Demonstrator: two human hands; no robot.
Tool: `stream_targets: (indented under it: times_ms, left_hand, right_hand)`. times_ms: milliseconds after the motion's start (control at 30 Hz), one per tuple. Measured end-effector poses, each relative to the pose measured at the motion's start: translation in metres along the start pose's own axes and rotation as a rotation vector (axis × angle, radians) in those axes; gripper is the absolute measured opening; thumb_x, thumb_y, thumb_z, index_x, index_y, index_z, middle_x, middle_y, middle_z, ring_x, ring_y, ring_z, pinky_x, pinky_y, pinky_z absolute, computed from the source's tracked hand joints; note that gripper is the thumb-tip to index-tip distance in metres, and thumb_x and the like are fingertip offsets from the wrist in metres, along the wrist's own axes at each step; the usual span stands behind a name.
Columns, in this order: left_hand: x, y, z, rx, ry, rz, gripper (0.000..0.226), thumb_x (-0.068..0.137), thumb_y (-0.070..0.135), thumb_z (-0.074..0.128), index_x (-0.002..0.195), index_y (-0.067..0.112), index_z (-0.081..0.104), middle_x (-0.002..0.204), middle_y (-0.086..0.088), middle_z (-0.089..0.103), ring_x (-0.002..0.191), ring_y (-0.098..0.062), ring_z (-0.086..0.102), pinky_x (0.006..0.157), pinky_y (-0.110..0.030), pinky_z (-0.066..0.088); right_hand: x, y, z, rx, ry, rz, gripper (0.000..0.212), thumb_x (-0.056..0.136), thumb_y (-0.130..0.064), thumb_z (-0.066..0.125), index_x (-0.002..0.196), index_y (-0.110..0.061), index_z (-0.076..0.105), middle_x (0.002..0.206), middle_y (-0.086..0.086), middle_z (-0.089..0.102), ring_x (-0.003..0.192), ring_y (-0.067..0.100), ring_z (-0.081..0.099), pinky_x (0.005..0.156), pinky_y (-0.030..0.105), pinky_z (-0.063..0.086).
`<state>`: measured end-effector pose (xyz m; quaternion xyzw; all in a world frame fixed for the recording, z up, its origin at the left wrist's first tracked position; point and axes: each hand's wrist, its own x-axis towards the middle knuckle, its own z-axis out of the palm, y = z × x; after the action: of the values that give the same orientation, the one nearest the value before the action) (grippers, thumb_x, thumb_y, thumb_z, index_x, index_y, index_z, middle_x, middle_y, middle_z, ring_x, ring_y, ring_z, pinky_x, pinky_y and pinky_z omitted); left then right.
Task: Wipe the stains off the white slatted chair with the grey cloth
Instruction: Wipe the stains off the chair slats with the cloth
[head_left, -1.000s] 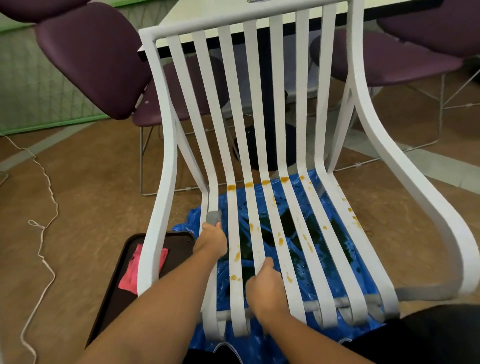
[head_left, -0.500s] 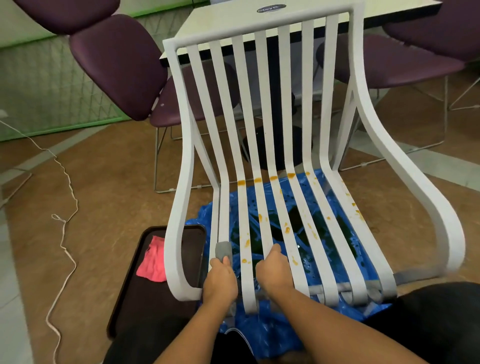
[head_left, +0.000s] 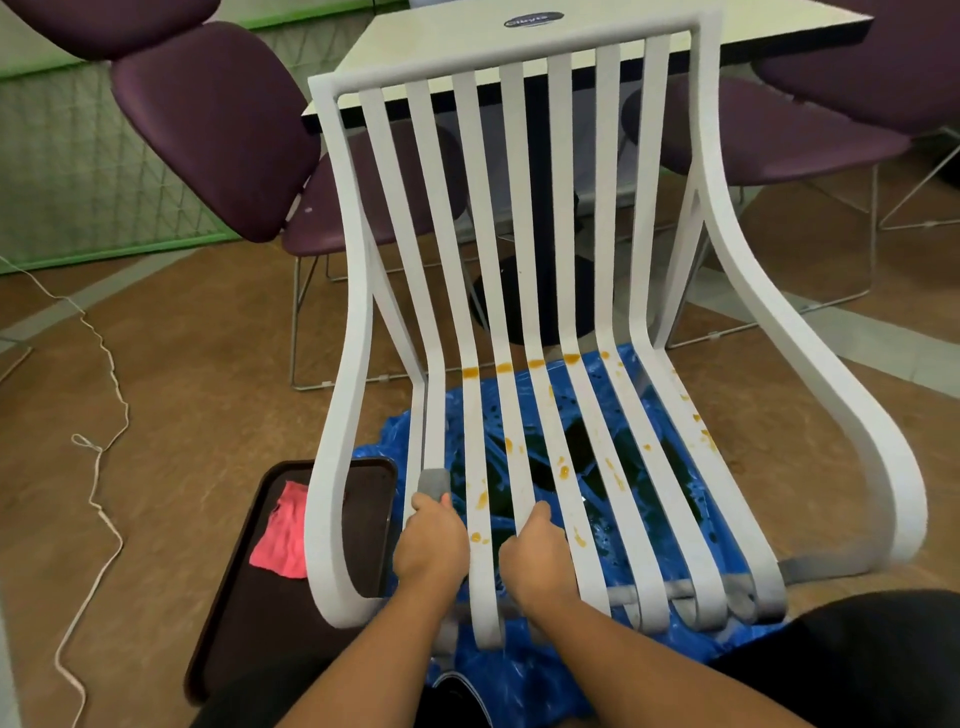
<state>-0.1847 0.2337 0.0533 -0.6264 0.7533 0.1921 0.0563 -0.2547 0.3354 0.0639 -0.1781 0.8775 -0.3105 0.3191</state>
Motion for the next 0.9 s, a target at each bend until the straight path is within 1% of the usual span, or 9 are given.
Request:
stream_targets:
  times_ms: [100, 200, 333, 433, 533, 600, 633, 733, 900]
  left_hand:
    - [0.031, 0.013, -0.007, 0.104, -0.028, 0.138, 0.038, 0.106, 0.024, 0.031, 0.137, 0.008, 0.045, 0.131, -0.014, 0.056, 0.108, -0.033, 0.063, 0.073, -0.036, 0.044]
    - [0.057, 0.029, -0.014, 0.099, -0.022, 0.156, 0.04, 0.105, 0.022, 0.029, 0.139, 0.008, 0.045, 0.134, -0.014, 0.054, 0.11, -0.034, 0.062, 0.075, -0.037, 0.043]
    - [0.088, 0.057, -0.021, 0.041, -0.009, 0.086, 0.037, 0.109, 0.024, 0.03, 0.139, 0.006, 0.039, 0.12, -0.012, 0.056, 0.113, -0.033, 0.063, 0.086, -0.041, 0.053]
    - [0.114, 0.074, -0.034, -0.12, -0.022, 0.003, 0.045, 0.108, 0.031, 0.027, 0.143, 0.006, 0.039, 0.115, -0.014, 0.055, 0.115, -0.034, 0.061, 0.09, -0.042, 0.05]
    - [0.15, 0.089, -0.033, -0.212, -0.007, -0.072, 0.054, 0.106, 0.033, 0.022, 0.155, 0.01, 0.029, 0.14, -0.016, 0.052, 0.125, -0.036, 0.054, 0.094, -0.042, 0.042]
    - [0.173, 0.098, -0.028, -0.106, -0.058, -0.095, 0.057, 0.106, 0.023, 0.016, 0.162, 0.018, 0.006, 0.16, -0.015, 0.027, 0.14, -0.036, 0.04, 0.111, -0.044, 0.037]
    - [0.177, 0.102, -0.03, -0.168, -0.064, -0.114, 0.057, 0.106, 0.021, 0.017, 0.162, 0.016, 0.005, 0.162, -0.017, 0.021, 0.141, -0.037, 0.038, 0.113, -0.046, 0.036]
    - [0.182, 0.109, -0.044, -0.272, -0.014, -0.113, 0.053, 0.106, 0.03, 0.026, 0.152, 0.003, 0.031, 0.148, -0.023, 0.044, 0.131, -0.04, 0.05, 0.107, -0.049, 0.044]
    - [0.181, 0.119, -0.05, -0.217, -0.113, -0.099, 0.048, 0.111, 0.024, 0.016, 0.156, 0.009, 0.022, 0.164, -0.014, 0.023, 0.146, -0.037, 0.033, 0.118, -0.049, 0.032]
  right_hand:
    - [0.0, -0.001, 0.0, -0.019, 0.009, 0.012, 0.034, 0.089, -0.005, 0.045, 0.122, -0.013, 0.043, 0.083, 0.001, 0.06, 0.068, 0.015, 0.063, 0.051, 0.029, 0.053]
    - [0.0, 0.0, 0.001, -0.05, 0.022, 0.01, 0.024, 0.091, -0.009, 0.047, 0.113, -0.018, 0.043, 0.08, 0.0, 0.061, 0.067, 0.014, 0.064, 0.057, 0.033, 0.059]
    - [0.003, 0.003, 0.004, -0.07, 0.022, 0.013, 0.02, 0.094, -0.014, 0.05, 0.111, -0.021, 0.042, 0.08, -0.002, 0.061, 0.066, 0.011, 0.063, 0.06, 0.031, 0.06]
    - [0.005, 0.004, 0.006, -0.058, 0.02, 0.025, 0.028, 0.095, -0.016, 0.053, 0.12, -0.019, 0.041, 0.084, -0.002, 0.063, 0.069, 0.011, 0.064, 0.063, 0.029, 0.06]
    - [0.006, 0.004, 0.006, -0.065, 0.002, 0.03, 0.033, 0.096, -0.018, 0.055, 0.125, -0.018, 0.039, 0.09, -0.004, 0.064, 0.071, 0.01, 0.062, 0.066, 0.025, 0.058]
    - [0.008, 0.004, 0.003, -0.076, -0.012, 0.029, 0.031, 0.098, -0.02, 0.054, 0.124, -0.019, 0.038, 0.093, -0.006, 0.06, 0.072, 0.01, 0.057, 0.071, 0.021, 0.054]
    - [0.009, 0.004, 0.002, -0.079, -0.014, 0.028, 0.029, 0.099, -0.02, 0.053, 0.124, -0.02, 0.038, 0.091, -0.006, 0.057, 0.072, 0.01, 0.054, 0.071, 0.02, 0.051]
    - [0.01, 0.002, -0.001, -0.085, -0.002, 0.021, 0.026, 0.101, -0.02, 0.048, 0.124, -0.02, 0.036, 0.092, -0.006, 0.055, 0.072, 0.01, 0.049, 0.068, 0.017, 0.041]
    - [0.012, 0.001, 0.002, -0.106, 0.002, 0.029, 0.024, 0.101, -0.02, 0.048, 0.122, -0.02, 0.036, 0.079, -0.011, 0.047, 0.066, 0.008, 0.047, 0.068, 0.018, 0.042]
